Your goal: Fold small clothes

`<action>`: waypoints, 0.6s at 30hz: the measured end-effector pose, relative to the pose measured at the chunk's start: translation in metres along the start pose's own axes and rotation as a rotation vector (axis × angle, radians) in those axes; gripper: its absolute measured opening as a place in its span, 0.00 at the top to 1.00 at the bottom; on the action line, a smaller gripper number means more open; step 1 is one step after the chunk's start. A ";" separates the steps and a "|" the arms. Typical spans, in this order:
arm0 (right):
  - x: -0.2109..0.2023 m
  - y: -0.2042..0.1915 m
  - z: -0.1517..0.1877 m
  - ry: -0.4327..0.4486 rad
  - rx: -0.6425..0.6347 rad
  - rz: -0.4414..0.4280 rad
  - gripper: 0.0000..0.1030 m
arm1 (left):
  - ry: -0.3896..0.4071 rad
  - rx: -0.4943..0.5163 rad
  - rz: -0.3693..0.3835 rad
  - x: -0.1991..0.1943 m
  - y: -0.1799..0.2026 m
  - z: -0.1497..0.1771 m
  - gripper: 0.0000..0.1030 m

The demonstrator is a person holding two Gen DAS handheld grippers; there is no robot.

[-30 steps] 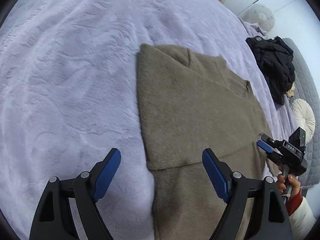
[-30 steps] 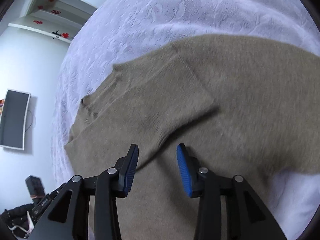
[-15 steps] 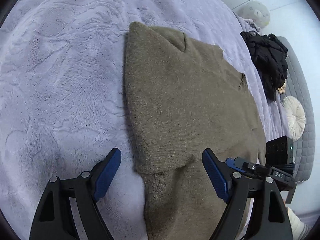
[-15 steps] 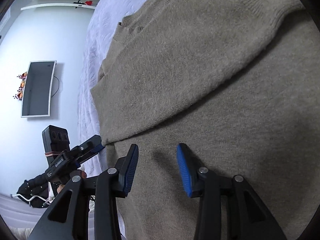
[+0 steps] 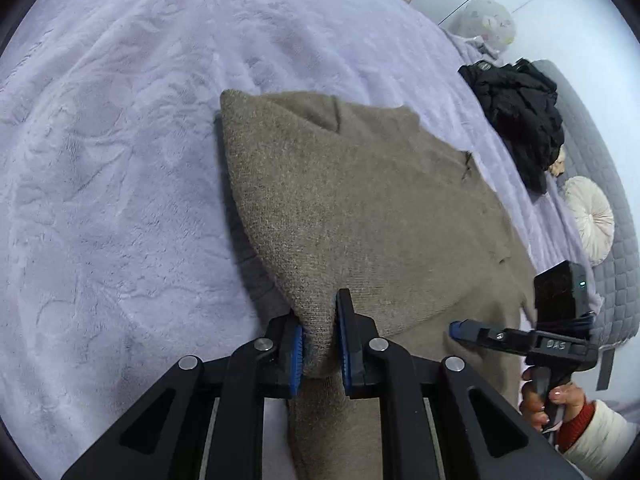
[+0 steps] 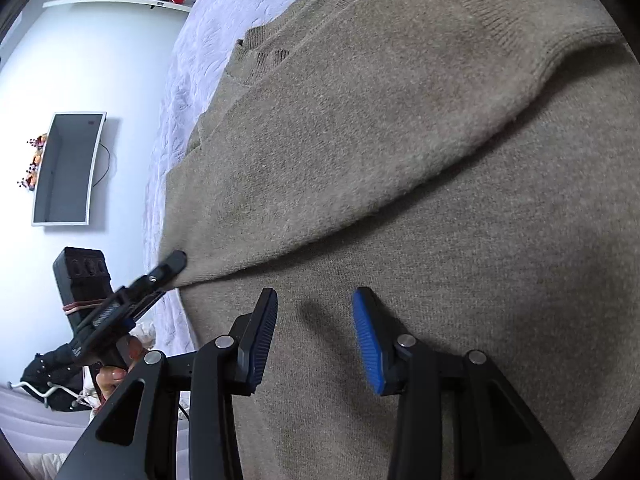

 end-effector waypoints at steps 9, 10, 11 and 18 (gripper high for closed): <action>-0.011 0.007 -0.002 0.011 0.012 0.018 0.56 | 0.071 -0.023 -0.176 -0.023 -0.013 0.010 0.34; -0.016 0.005 -0.004 0.028 0.003 0.028 0.49 | 0.087 -0.009 -0.203 -0.028 -0.010 0.011 0.23; -0.024 0.003 -0.008 0.059 -0.009 0.037 0.43 | 0.111 -0.001 -0.236 -0.034 -0.008 0.011 0.07; -0.051 0.037 -0.060 0.215 0.168 0.096 0.51 | 0.125 -0.051 -0.307 -0.031 -0.007 0.022 0.05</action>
Point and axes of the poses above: each gripper's, at about its wrist camera, not at the fingertips, and x roughly the way its jaws point, y to its right, z to its underside, the point moved 3 cm from there along x, roughly the way its jaws point, and after that the axes turned 8 degrees about y, right-handed, at the moved point
